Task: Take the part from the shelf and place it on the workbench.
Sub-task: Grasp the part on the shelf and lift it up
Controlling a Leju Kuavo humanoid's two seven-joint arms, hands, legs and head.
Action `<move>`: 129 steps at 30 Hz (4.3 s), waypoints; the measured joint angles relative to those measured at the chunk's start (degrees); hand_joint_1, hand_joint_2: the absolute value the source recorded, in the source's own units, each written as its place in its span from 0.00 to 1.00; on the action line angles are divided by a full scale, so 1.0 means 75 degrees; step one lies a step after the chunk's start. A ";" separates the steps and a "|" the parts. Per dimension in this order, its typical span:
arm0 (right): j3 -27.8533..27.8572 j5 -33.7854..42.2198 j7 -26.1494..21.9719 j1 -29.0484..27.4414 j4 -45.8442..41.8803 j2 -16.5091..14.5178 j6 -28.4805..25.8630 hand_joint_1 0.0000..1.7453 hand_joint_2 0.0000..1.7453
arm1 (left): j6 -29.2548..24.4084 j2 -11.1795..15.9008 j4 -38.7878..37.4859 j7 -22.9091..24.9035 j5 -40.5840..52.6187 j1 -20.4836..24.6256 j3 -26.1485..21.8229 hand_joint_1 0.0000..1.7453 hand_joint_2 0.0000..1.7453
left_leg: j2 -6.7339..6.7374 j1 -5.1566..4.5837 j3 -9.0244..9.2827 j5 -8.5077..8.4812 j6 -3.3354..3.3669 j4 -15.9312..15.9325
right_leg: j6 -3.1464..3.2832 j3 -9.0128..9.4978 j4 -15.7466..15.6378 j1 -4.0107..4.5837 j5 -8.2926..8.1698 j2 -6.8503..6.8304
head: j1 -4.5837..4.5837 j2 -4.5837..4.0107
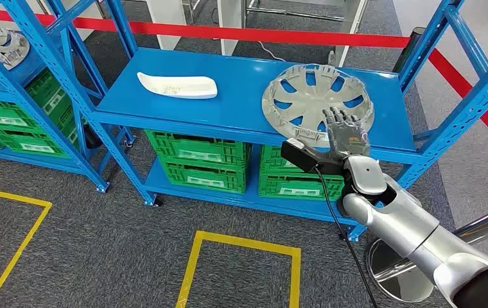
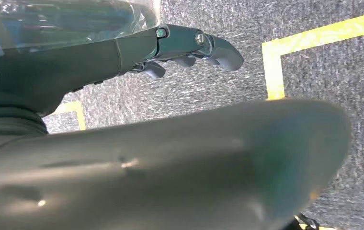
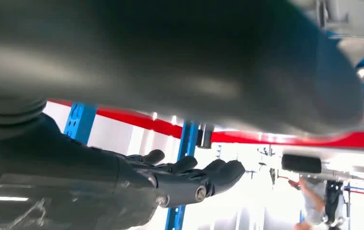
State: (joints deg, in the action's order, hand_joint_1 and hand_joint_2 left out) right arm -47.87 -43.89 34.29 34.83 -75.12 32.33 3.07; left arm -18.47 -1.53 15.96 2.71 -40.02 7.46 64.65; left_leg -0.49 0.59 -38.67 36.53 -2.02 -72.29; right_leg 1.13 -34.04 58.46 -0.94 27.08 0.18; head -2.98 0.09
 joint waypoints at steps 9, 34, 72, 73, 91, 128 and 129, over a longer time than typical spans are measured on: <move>0.0000 0.0000 0.0000 -0.0036 0.0000 -0.0003 0.0001 0.00 0.00 | -0.0002 0.0012 0.0000 0.0001 0.0000 0.0002 -0.0003 0.00 0.00 | -0.0005 -0.0079 0.0501 -0.1193 0.0221 0.1756 | -0.0174 0.0220 0.0000 0.0047 0.0205 0.0041 | 0.0016 0.0000; 0.0047 0.0000 0.0002 -0.0100 -0.0020 -0.0003 -0.0009 0.00 0.00 | 0.0000 0.0006 0.0000 0.0023 0.0006 -0.0004 -0.0046 0.00 0.00 | 0.0000 -0.0005 -0.0195 -0.0327 0.0008 -0.0035 | -0.0025 0.0046 -0.0005 0.0003 0.0027 0.0016 | 0.0031 0.0000; 0.0096 0.0002 0.0003 -0.0225 -0.0064 -0.0002 -0.0010 0.00 0.00 | -0.0023 0.0005 -0.0001 0.0017 0.0001 -0.0027 -0.0114 0.00 0.00 | 0.0000 -0.0082 0.0597 -0.1149 0.0236 0.1881 | -0.0271 0.0201 -0.0060 0.0016 0.0144 0.0037 | 0.0038 0.0000; 0.0101 0.0003 0.0003 -0.0227 -0.0067 0.0000 -0.0011 0.00 0.00 | -0.0023 0.0004 -0.0001 0.0017 0.0000 -0.0029 -0.0115 0.00 0.00 | -0.0001 -0.0070 0.0614 -0.1160 0.0284 0.1902 | -0.0317 0.0210 -0.0069 0.0004 0.0159 0.0031 | 0.0037 0.0000; 0.0122 0.0002 0.0006 -0.0259 -0.0087 0.0001 -0.0009 0.00 0.00 | -0.0025 -0.0004 0.0000 0.0001 -0.0001 -0.0018 -0.0125 0.00 0.00 | 0.0002 -0.0039 0.0751 -0.0562 0.0053 0.1450 | -0.0126 -0.0044 -0.0042 -0.0018 -0.0079 0.0006 | -0.0042 0.0000; 0.0143 0.0003 0.0005 -0.0248 -0.0082 -0.0042 0.0013 0.00 0.00 | -0.0024 -0.0015 0.0000 0.0000 -0.0017 -0.0037 -0.0128 0.00 0.00 | -0.0001 -0.0027 -0.0034 -0.0724 0.0054 0.0472 | -0.0085 0.0086 -0.0043 0.0005 0.0029 0.0019 | 0.0030 0.0000; 0.0145 0.0002 0.0005 -0.0246 -0.0082 -0.0044 0.0010 0.00 0.00 | -0.0025 -0.0011 0.0000 0.0000 -0.0017 -0.0033 -0.0128 0.00 0.00 | -0.0002 -0.0041 0.0187 -0.0982 0.0098 0.0977 | -0.0105 0.0118 -0.0043 0.0012 0.0055 0.0024 | 0.0029 0.0000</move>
State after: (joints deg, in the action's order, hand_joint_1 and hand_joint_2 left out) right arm -46.78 -43.87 34.33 32.98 -75.73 32.00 3.14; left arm -18.66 -1.61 15.96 2.71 -40.15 7.21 63.69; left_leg -0.50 0.27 -37.27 29.16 -1.28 -64.97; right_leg 0.34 -33.15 58.14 -0.84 27.49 0.36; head -2.77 0.09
